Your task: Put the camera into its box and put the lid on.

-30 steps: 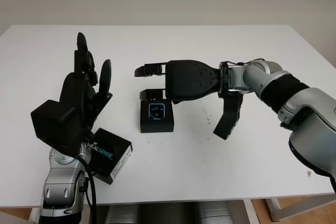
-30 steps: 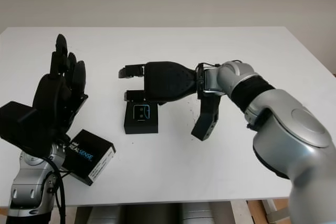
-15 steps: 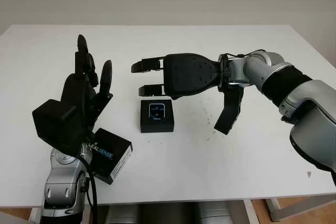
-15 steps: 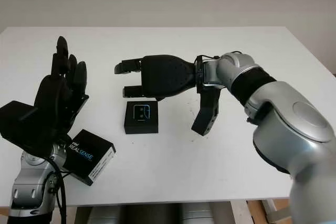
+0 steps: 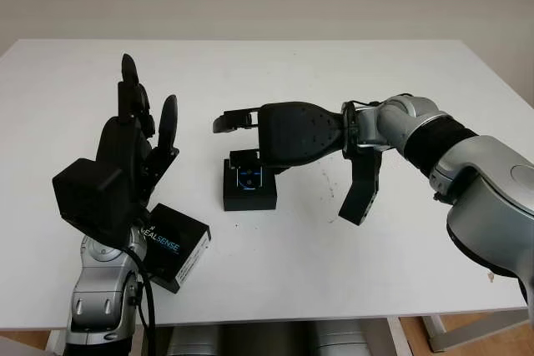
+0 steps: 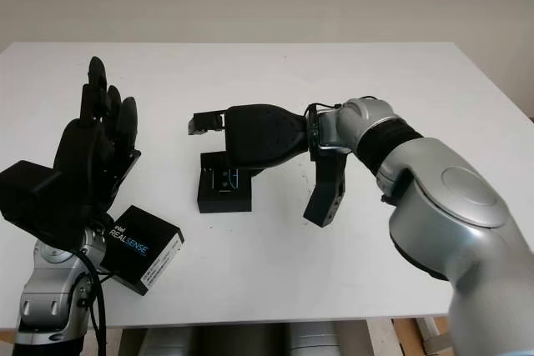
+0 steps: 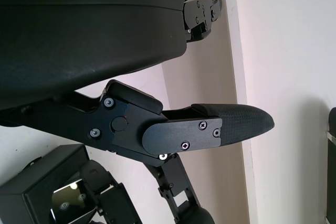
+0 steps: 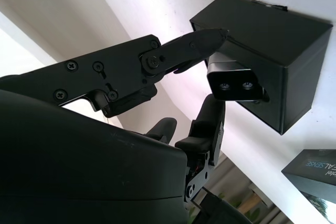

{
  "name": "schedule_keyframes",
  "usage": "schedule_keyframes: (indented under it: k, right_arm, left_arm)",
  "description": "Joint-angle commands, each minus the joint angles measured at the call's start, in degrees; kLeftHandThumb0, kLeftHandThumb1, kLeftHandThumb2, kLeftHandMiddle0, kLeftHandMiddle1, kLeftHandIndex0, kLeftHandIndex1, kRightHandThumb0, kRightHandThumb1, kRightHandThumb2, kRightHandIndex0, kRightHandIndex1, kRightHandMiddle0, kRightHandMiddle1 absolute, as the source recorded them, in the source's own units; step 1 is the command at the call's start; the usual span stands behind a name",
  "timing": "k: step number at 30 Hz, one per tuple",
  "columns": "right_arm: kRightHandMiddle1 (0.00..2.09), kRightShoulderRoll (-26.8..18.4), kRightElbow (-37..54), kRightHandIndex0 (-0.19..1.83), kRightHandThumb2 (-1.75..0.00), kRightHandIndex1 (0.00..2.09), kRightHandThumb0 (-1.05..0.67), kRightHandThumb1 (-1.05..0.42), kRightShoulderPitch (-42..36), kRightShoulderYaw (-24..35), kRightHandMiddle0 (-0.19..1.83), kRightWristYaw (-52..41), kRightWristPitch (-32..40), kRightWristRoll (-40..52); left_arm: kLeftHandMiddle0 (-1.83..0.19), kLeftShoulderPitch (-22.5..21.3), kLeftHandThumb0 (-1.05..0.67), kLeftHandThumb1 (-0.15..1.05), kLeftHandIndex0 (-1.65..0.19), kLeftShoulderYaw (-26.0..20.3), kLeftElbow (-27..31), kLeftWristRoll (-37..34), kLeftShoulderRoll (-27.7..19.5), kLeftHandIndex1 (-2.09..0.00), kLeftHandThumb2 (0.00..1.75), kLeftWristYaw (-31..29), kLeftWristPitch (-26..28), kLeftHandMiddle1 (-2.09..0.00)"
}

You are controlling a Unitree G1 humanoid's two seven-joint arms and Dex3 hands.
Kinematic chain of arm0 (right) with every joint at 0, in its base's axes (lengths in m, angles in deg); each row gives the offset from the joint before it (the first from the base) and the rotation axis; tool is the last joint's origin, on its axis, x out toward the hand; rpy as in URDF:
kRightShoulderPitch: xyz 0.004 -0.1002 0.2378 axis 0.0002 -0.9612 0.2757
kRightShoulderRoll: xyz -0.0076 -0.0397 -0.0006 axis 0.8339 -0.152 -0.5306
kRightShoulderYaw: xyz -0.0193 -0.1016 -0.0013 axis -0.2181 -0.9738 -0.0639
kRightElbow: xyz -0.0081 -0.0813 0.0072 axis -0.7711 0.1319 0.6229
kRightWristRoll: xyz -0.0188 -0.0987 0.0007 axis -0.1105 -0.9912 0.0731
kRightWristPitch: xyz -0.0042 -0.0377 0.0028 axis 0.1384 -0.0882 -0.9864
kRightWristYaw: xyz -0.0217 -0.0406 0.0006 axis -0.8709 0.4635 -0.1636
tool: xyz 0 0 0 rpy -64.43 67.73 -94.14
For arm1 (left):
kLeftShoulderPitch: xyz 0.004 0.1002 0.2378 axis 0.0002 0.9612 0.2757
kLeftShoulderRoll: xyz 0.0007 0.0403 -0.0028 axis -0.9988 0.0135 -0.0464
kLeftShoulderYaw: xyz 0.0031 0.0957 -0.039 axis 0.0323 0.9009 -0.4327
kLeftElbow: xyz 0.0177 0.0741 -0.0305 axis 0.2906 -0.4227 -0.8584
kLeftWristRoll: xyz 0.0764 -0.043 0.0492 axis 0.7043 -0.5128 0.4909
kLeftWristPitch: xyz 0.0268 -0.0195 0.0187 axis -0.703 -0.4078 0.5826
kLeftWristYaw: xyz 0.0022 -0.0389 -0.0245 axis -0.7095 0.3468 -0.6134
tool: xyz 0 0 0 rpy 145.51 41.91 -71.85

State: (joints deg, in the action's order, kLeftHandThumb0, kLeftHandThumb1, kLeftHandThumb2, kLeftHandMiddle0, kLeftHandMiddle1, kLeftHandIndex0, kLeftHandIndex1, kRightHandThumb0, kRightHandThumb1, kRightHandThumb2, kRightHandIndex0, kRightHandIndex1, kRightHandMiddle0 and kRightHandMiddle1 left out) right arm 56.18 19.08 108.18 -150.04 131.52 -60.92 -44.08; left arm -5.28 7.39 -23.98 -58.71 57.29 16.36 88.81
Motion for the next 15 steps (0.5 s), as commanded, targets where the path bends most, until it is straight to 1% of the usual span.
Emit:
schedule_keyframes:
  k: [1, 6, 10, 15]
  right_arm:
    - [0.91, 0.45, -0.24, 0.07, -0.05, 0.81, -0.55, -0.94, -0.50, -0.59, 0.29, -0.19, 0.29, 0.26]
    - [0.94, 0.81, -0.44, 0.10, -0.05, 0.83, -0.56, -0.93, -0.75, -1.05, 0.31, 0.71, 0.85, 0.36]
    - [0.95, 1.25, -1.09, 0.11, -0.05, 0.80, -0.57, -0.94, -0.76, -1.62, 0.31, 1.19, 1.42, 0.09]
    - [0.92, 1.91, -1.82, 0.10, -0.05, 0.79, -0.57, -0.94, -0.47, -2.25, 0.27, 0.24, 2.33, -0.02]
  left_arm:
    - [0.19, -0.18, -0.80, 1.05, 0.19, 0.12, 0.57, -0.06, 0.31, 0.00, 0.54, 0.12, -0.57, 0.00]
    - [0.19, -0.07, -0.80, 1.05, 0.19, 0.25, 0.69, 0.24, 0.18, 0.00, 0.54, 0.07, -0.44, 0.00]
    - [0.19, 0.11, -0.80, 1.05, 0.19, 0.50, 0.95, 0.53, 0.26, 0.00, 0.55, 0.20, -0.33, 0.00]
    - [0.19, 0.40, -0.78, 1.05, 0.19, 0.97, 0.59, 1.27, -0.13, 0.00, 0.58, -0.05, -1.10, 0.00]
